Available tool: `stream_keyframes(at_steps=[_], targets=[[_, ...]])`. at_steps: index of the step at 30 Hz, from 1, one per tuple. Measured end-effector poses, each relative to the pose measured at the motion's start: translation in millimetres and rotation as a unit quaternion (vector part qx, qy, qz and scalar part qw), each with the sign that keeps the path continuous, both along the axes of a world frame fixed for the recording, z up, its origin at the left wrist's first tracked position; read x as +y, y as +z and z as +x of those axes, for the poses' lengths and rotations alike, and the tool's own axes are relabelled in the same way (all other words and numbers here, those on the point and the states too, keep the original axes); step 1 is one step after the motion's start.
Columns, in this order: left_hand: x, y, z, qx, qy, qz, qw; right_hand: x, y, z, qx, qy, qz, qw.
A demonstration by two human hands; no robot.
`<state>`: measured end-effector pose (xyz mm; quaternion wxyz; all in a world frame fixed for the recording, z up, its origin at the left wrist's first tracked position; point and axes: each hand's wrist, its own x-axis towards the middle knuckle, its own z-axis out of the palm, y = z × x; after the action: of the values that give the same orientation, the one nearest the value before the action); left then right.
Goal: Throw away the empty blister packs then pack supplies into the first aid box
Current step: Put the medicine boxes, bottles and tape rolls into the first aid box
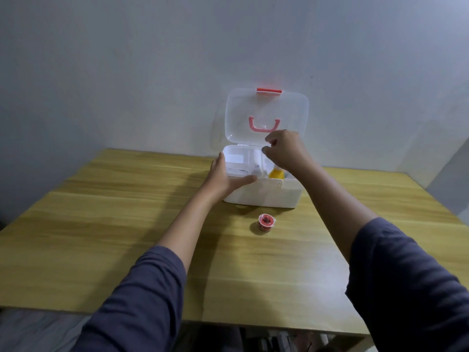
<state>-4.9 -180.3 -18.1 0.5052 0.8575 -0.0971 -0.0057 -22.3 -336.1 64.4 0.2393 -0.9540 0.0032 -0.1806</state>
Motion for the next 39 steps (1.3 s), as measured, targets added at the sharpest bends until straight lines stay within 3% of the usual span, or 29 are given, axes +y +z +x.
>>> stream_keyframes(at_steps=[8, 15, 27, 39], targets=[[-1, -2, -3, -0.015, 0.017, -0.019, 1.000, -96, -34, -84, -0.074, -0.143, 0.088, 0.983], [-1, -4, 1, -0.009, 0.022, -0.020, 1.000, -148, -109, -138, 0.020, -0.183, 0.106, 0.977], [0, -2, -3, -0.006, 0.005, -0.023, 1.000, -84, -142, -131, 0.024, -0.012, 0.096, 0.995], [0, -6, 1, 0.004, 0.007, -0.020, 1.000, -1, -139, -83, 0.020, 0.167, 0.046, 0.985]])
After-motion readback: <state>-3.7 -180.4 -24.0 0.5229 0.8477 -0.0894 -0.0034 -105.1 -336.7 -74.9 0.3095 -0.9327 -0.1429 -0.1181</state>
